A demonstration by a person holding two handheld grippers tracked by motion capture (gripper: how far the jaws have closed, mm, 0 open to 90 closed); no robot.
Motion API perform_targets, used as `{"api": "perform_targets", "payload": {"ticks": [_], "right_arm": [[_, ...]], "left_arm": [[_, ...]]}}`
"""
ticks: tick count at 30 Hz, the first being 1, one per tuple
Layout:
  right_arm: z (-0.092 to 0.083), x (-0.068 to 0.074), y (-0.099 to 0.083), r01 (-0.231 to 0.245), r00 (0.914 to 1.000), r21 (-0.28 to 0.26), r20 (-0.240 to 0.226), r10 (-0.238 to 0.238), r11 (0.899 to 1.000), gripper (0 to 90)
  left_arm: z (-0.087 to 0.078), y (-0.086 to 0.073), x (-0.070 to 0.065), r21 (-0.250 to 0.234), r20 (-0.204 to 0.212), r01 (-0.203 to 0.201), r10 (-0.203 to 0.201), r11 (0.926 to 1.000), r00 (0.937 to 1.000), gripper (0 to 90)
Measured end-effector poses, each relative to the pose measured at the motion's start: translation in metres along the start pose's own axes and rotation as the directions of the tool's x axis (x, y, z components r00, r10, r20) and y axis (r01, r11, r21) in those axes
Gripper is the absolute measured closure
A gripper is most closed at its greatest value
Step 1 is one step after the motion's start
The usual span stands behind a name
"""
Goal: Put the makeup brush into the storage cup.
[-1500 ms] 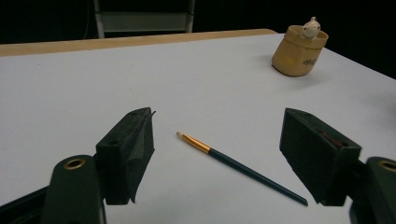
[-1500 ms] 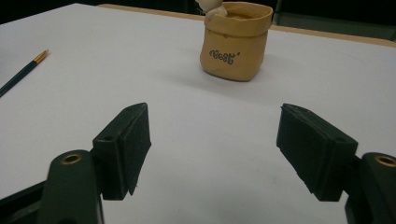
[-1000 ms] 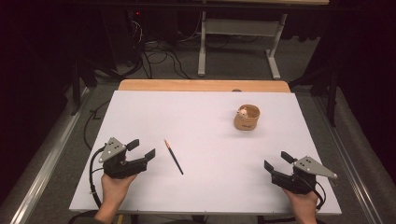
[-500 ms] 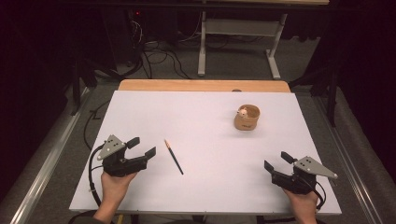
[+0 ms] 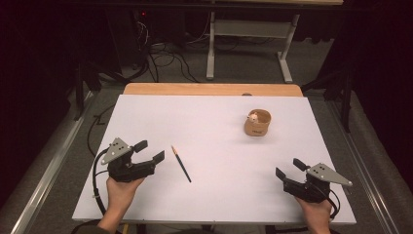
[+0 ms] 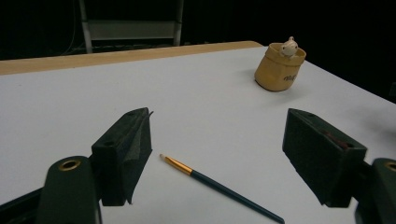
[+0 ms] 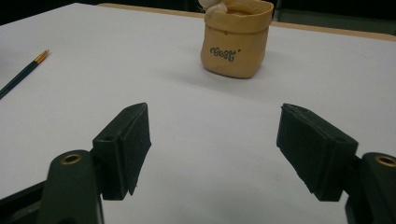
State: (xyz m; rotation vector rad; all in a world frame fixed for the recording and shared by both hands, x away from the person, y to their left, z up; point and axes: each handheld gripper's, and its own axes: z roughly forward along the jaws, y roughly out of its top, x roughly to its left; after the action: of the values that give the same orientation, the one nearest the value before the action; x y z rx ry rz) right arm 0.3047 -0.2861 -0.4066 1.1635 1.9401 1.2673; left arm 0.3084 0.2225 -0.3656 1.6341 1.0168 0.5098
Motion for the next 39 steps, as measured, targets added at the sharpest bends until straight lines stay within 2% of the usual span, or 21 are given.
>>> {"api": "perform_targets", "payload": {"ticks": [12,22,39], "right_arm": [[0.002,0.0,0.0,-0.008,1.0,0.001,-0.001,0.008,1.0,27.7],[0.001,0.0,0.0,-0.006,1.0,-0.001,-0.002,0.006,1.0,27.7],[0.001,0.0,0.0,-0.003,1.0,-0.004,-0.007,0.003,1.0,27.8]], "left_arm": [[0.006,0.006,-0.005,-0.001,0.021,-0.003,0.003,1.0,0.9998,23.8],[0.018,0.012,-0.012,-0.002,0.045,-0.012,0.012,0.9999,0.9989,23.5],[0.028,0.016,-0.016,0.0,0.06,-0.02,0.02,0.9998,0.998,23.4]]}}
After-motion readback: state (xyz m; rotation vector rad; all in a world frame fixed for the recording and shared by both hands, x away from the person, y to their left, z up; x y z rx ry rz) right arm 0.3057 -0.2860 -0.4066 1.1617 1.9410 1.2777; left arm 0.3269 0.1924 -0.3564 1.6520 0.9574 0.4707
